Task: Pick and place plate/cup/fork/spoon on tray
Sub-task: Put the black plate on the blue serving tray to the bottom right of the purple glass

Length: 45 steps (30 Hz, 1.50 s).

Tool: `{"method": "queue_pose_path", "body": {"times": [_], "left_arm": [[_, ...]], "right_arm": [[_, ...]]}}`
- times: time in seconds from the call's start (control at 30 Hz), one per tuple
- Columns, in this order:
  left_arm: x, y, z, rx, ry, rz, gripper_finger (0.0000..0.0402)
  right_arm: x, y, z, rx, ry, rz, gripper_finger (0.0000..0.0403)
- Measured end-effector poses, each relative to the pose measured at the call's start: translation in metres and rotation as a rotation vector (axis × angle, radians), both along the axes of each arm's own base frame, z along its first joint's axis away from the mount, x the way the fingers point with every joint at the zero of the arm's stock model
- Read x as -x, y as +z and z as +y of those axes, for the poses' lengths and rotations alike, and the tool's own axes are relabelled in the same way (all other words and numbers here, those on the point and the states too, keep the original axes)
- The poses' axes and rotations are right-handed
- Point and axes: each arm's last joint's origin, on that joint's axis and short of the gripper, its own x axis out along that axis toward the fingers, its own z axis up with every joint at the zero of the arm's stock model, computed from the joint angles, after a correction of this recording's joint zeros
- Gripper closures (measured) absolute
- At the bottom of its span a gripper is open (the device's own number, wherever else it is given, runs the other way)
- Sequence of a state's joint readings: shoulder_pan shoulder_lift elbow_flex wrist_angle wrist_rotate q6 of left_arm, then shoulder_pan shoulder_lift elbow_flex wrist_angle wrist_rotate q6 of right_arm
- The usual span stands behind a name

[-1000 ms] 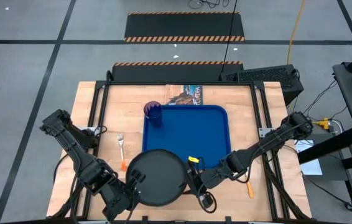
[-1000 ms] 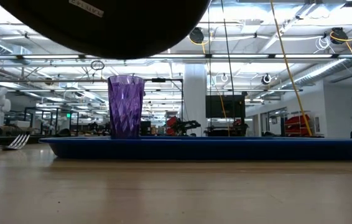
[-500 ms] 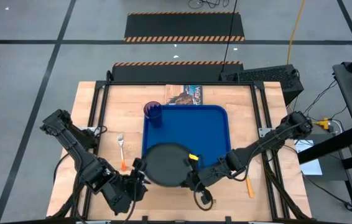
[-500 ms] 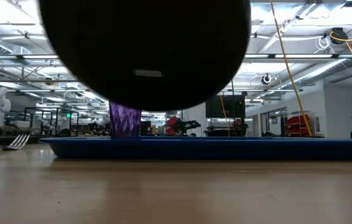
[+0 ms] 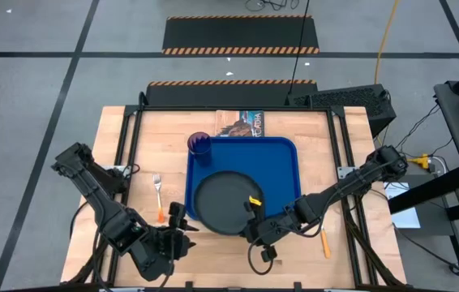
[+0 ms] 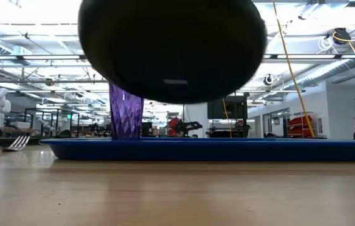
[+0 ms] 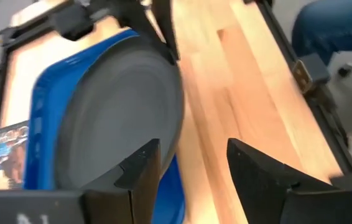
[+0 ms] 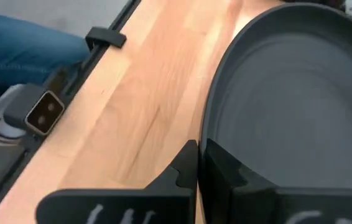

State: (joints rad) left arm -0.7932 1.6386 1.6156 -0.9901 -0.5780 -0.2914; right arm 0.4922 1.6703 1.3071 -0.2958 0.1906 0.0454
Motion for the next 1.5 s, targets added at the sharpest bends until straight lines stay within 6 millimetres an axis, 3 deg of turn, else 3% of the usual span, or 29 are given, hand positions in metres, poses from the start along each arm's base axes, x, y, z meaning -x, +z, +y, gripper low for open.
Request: {"method": "queue_pose_path", "body": {"times": [0.43, 1.03, 1.5], "left_arm": [[0.001, 0.000, 0.003, -0.058, 0.069, -0.051, 0.0269], [-0.016, -0.001, 0.025, -0.092, 0.135, -0.034, 0.0270], [-0.024, 0.000, 0.033, -0.082, 0.168, -0.043, 0.0270]], "right_arm": [[0.001, -0.011, -0.017, 0.005, -0.182, 0.079, 0.0403], [0.004, -0.051, -0.042, -0.008, -0.286, 0.101, 0.0403], [0.003, -0.067, -0.054, -0.030, -0.293, 0.028, 0.0403]]}}
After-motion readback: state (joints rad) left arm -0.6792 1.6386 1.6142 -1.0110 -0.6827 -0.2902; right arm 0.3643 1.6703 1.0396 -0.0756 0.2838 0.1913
